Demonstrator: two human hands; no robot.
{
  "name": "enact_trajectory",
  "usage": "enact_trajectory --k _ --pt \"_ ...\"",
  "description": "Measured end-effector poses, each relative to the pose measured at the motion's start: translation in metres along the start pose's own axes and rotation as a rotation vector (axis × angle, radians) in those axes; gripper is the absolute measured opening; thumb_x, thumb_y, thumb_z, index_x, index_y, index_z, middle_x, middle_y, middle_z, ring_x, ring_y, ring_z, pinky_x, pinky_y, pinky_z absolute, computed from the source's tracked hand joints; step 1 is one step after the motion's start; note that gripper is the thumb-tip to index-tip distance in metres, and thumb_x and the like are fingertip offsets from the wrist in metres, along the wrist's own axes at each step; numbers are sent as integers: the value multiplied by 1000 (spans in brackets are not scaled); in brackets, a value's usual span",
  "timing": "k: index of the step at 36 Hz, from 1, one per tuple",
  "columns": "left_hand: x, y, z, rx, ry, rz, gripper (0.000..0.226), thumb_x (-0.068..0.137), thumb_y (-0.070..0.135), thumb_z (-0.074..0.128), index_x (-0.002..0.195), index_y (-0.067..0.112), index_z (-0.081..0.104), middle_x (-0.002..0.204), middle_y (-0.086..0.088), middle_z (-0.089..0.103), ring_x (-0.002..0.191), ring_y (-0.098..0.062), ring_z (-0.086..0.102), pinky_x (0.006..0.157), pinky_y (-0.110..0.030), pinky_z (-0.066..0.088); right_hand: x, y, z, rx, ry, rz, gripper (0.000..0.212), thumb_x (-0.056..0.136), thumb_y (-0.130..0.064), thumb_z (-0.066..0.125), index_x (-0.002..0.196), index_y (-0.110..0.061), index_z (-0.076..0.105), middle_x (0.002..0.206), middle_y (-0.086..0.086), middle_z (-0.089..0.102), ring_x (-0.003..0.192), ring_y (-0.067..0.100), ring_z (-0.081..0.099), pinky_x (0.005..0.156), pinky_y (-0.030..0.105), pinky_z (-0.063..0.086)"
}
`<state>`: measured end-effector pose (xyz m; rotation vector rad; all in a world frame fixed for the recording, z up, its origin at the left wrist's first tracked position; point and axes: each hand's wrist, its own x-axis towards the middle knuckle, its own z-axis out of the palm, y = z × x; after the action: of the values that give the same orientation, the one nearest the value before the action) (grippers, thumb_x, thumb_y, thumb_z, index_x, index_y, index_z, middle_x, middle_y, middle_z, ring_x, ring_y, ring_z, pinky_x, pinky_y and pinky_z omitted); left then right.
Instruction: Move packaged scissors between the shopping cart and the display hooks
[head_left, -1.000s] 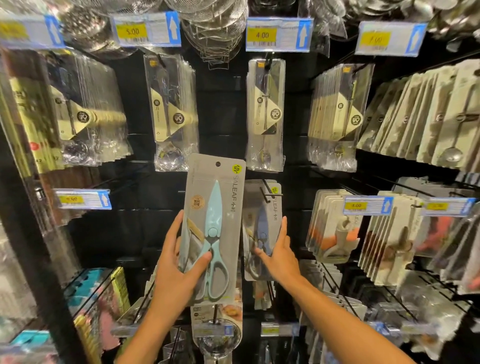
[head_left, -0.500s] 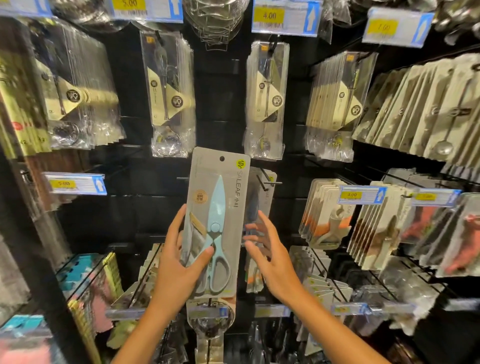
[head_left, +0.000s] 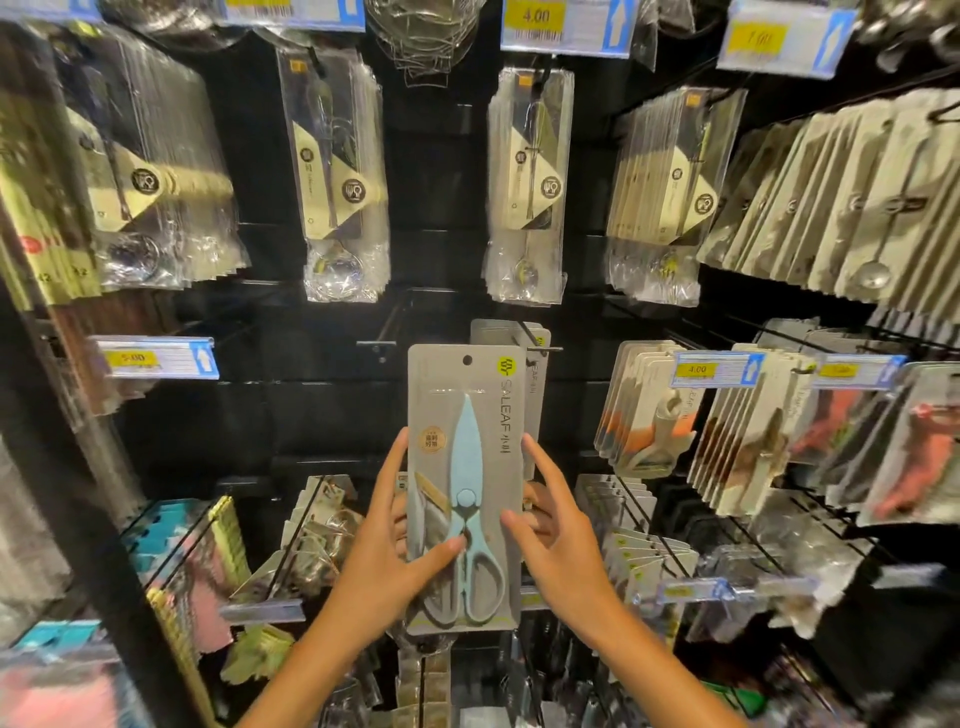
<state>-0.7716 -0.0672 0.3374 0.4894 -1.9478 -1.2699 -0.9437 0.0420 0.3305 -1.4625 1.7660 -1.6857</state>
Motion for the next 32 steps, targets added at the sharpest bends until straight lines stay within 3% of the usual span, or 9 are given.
enact_trajectory --k 3,5,8,11,13,23,28,30,32 --pt "3 0 8 42 -58 -18 118 79 24 85 152 59 -1 131 43 52 121 6 59 95 -22 54 -7 4 -5 -13 41 33 76 101 -17 59 148 -63 22 137 -6 63 120 24 66 98 52 55" --pt "6 0 14 45 -93 -31 117 79 26 85 151 61 -1 139 38 48 122 8 57 98 -23 54 -11 7 -11 -7 59 51 76 101 -15 59 149 -61 22 137 -5 64 116 18 68 96 48 57" --pt "13 2 24 47 -135 -37 117 80 24 84 152 59 -1 146 25 46 124 5 57 101 -28 53 -15 10 -21 -2 66 74 75 101 -13 58 152 -55 22 128 -14 68 107 14 72 91 44 59" --pt "21 4 33 52 -167 -47 117 82 20 83 153 55 -4 142 24 49 119 11 58 89 -12 52 -14 9 -31 -15 66 79 74 102 -12 57 154 -48 20 123 -27 66 107 11 71 91 42 60" --pt "25 6 37 43 -175 -54 118 81 20 83 153 54 -4 141 23 51 117 12 58 84 -8 51 -12 9 -37 -30 69 90 74 101 -11 57 154 -48 20 121 -30 65 107 11 71 91 43 60" --pt "42 4 47 44 -156 -45 119 79 22 85 155 50 -1 128 18 63 111 4 65 84 -13 53 5 16 -56 -20 62 91 71 101 -6 55 156 -38 24 116 -20 70 103 15 73 88 40 61" --pt "49 -8 49 58 -161 -58 119 79 29 85 153 55 -5 134 15 62 114 0 65 94 -22 55 11 21 -59 -41 4 87 71 103 -9 54 155 -43 20 124 -15 66 103 8 72 83 27 60" --pt "53 -14 49 66 -157 -66 119 79 28 85 152 57 -5 137 13 61 116 -2 65 97 -30 56 16 28 -58 -66 -10 75 73 103 -11 54 155 -47 17 123 -16 67 100 11 73 85 36 61" --pt "58 -18 49 71 -149 -69 116 81 24 83 153 57 -3 139 15 58 118 0 63 95 -31 57 22 35 -58 -89 -37 76 78 102 -15 56 153 -55 11 121 -3 69 97 25 72 88 52 57"
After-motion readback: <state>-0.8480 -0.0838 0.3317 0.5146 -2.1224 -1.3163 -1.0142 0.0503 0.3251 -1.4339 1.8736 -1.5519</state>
